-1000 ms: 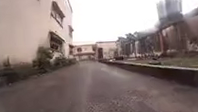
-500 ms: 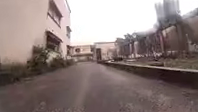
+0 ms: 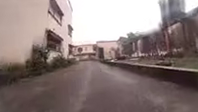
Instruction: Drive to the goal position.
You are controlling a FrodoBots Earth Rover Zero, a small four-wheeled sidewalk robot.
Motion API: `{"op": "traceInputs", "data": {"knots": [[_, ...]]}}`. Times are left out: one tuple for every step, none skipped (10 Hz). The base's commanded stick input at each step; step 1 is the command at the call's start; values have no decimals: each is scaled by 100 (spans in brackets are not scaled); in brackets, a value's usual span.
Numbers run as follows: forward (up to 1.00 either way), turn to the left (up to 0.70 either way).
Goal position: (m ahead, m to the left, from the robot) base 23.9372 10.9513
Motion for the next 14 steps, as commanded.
{"op": "traceInputs", "data": {"knots": [[70, 18], [70, 15], [70, 8], [70, -10], [70, -17], [70, -17], [70, -17], [70, 3], [70, 7], [70, -17], [70, -17], [70, 2], [70, 18], [70, 18]]}}
